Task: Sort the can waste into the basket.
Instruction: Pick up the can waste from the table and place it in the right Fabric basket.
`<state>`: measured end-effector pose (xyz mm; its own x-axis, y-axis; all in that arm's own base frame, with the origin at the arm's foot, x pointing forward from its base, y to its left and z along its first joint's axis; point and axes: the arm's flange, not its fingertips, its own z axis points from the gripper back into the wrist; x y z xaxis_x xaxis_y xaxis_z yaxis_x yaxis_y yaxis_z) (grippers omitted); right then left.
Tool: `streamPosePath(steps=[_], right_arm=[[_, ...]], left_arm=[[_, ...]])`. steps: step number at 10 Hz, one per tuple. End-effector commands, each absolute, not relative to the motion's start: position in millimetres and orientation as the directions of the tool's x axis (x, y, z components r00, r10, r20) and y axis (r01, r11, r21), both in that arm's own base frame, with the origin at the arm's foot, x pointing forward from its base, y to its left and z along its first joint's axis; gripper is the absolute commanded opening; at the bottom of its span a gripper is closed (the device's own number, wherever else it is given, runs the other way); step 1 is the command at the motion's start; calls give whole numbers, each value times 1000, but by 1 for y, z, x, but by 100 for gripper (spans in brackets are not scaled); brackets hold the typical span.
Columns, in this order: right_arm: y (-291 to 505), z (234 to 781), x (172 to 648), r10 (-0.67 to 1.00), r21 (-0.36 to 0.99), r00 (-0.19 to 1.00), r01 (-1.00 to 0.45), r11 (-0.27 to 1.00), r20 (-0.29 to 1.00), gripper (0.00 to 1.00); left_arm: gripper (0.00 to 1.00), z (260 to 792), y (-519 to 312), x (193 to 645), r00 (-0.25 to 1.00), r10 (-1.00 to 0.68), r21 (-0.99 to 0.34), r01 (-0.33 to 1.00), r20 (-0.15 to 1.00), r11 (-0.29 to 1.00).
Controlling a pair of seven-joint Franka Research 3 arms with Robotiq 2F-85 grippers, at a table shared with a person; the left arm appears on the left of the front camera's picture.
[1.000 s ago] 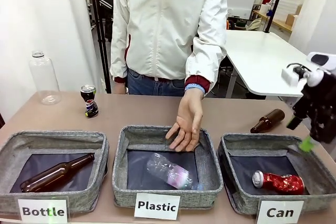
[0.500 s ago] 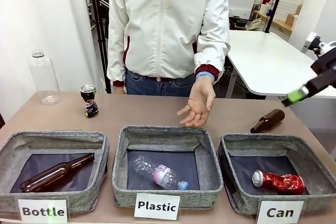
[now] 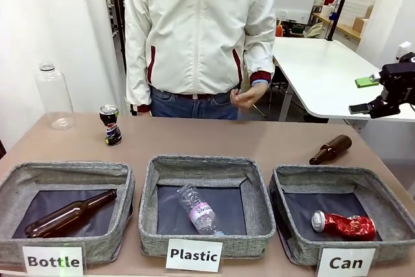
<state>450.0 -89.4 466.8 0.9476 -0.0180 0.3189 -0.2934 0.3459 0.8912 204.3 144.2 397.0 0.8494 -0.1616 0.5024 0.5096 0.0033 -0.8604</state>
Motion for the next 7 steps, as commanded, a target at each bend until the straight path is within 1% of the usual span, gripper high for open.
streamPosePath(steps=[1,7], right_arm=[[-86,471,443,80,850,928,-365,379,363,100],[-86,471,443,80,850,928,-365,379,363,100]], left_arm=[[100,398,146,202,838,-172,-851,525,518,-5],[100,398,146,202,838,-172,-851,525,518,-5]])
